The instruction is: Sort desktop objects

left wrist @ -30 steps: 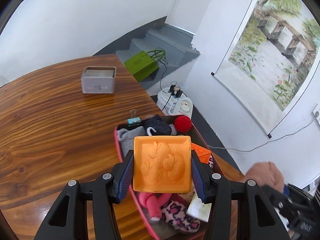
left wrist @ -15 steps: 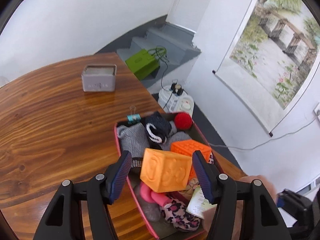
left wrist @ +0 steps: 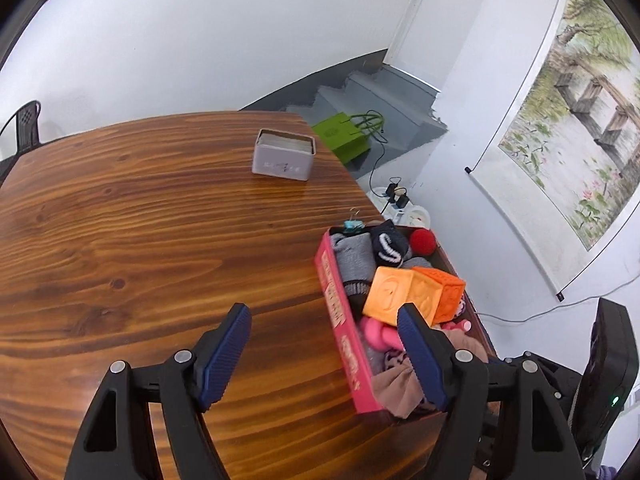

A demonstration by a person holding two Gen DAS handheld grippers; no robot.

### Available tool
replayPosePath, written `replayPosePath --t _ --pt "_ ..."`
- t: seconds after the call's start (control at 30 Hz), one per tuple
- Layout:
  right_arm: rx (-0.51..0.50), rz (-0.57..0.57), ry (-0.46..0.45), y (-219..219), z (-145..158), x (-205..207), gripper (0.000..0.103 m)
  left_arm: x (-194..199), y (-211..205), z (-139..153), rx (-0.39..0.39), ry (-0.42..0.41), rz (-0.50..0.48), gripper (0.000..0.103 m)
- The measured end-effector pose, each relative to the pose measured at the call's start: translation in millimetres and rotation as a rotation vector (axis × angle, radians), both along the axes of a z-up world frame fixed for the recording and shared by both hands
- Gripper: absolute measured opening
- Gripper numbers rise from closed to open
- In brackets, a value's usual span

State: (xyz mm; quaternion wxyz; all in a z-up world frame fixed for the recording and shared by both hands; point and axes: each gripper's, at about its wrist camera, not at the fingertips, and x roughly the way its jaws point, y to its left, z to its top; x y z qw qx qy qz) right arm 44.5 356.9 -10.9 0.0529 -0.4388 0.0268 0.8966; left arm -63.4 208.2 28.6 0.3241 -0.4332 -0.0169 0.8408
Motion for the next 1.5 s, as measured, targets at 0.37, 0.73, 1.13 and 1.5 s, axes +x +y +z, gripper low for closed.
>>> replayPosePath --t 0.37,0.73,1.13,1.5 --pt "-0.021 -0.042 -0.084 2.3 -23.1 -0.5 0.051 13.1 -5.2 -4.1 -0.02 -0.013 -0.02 0.078" --pt "-0.119 -0.265 0.061 46.0 25.7 55.3 0.079 41.7 6.6 20.8 -0.076 0.098 0.071 0.102" --pt "-0.125 -0.432 0.005 65.7 2.1 105.3 0.08 81.6 48.9 -4.3 -0.184 0.011 0.086 0.102" --pt "-0.116 -0.457 0.016 76.2 1.9 116.8 0.08 112.6 90.9 13.9 -0.231 0.119 -0.061 0.102"
